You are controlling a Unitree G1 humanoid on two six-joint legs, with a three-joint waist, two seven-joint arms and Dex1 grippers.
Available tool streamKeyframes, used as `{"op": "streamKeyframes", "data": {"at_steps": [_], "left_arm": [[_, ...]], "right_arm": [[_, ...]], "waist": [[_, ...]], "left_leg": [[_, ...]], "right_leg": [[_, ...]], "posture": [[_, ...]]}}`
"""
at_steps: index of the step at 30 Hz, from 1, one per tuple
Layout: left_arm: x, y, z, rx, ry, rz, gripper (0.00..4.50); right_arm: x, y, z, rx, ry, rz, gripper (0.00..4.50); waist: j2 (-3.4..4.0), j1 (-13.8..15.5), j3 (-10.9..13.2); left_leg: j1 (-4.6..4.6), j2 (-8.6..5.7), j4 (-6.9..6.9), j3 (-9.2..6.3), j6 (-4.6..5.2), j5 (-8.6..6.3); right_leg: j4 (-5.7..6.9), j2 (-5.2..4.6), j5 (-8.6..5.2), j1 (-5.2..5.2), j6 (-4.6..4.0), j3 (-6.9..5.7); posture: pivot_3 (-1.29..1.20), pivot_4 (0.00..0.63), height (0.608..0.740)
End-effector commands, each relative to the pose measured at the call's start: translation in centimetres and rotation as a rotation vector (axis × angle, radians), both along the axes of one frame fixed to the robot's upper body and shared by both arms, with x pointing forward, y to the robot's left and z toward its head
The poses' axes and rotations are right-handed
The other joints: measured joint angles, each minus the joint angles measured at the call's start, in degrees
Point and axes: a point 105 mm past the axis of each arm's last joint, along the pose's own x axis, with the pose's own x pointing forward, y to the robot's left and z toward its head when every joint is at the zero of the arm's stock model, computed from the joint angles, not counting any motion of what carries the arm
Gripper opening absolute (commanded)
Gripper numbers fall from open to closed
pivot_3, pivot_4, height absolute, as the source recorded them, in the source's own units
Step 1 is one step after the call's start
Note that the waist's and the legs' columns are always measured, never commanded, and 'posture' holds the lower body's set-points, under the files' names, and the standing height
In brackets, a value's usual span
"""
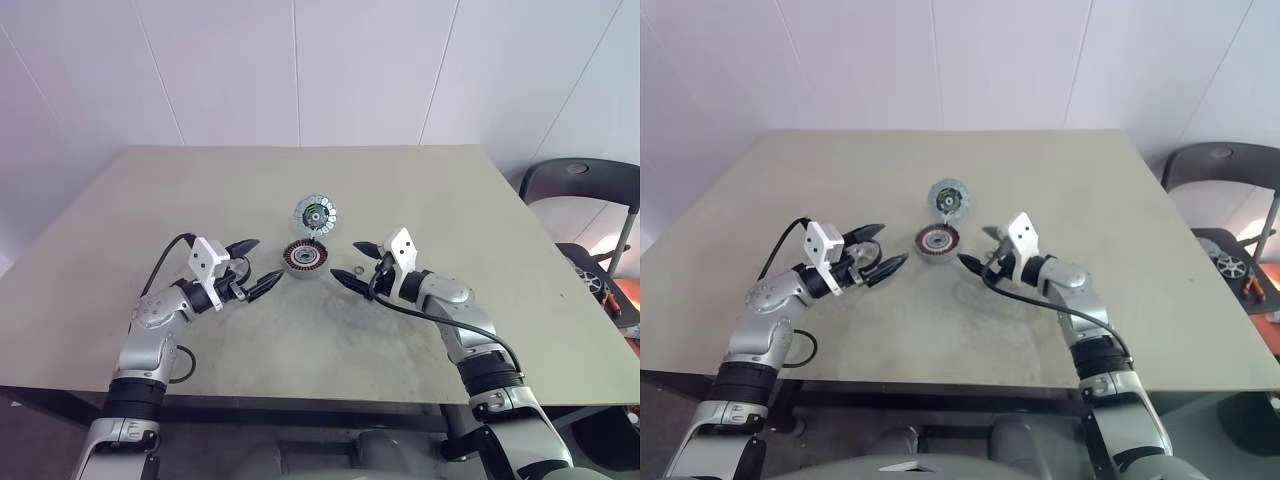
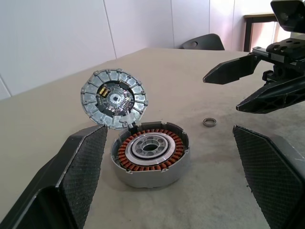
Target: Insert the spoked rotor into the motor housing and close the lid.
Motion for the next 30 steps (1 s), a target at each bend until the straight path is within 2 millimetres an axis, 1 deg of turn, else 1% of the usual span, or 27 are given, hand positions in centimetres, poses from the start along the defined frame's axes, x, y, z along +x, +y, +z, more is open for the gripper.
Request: {"op": "streamKeyframes", "data": {"at_steps": [1, 30], "left_arm": [[0.03, -0.27, 0.97, 0.005, -0.045, -0.014, 4.48], [0.04, -0.41, 1.16, 0.001, -0.051, -0.009, 4.48]], "right_arm": [[0.39, 0.24, 2.38, 0.027, -0.080, 0.008, 4.50], [0.45, 0.46, 2.51, 0.023, -0.081, 0.021, 4.50]], "waist": [[0.00, 0.0, 0.0], [0.00, 0.0, 0.0]], "left_leg": [[0.00, 0.00, 0.00, 0.00, 0.00, 0.00], [0.00, 0.00, 0.00, 0.00, 0.00, 0.00]], "right_leg": [[0.00, 0.00, 0.00, 0.00, 0.00, 0.00], [0.00, 0.00, 0.00, 0.00, 0.00, 0.00]], "posture": [[0.00, 0.000, 0.740], [0.00, 0.000, 0.740]]}}
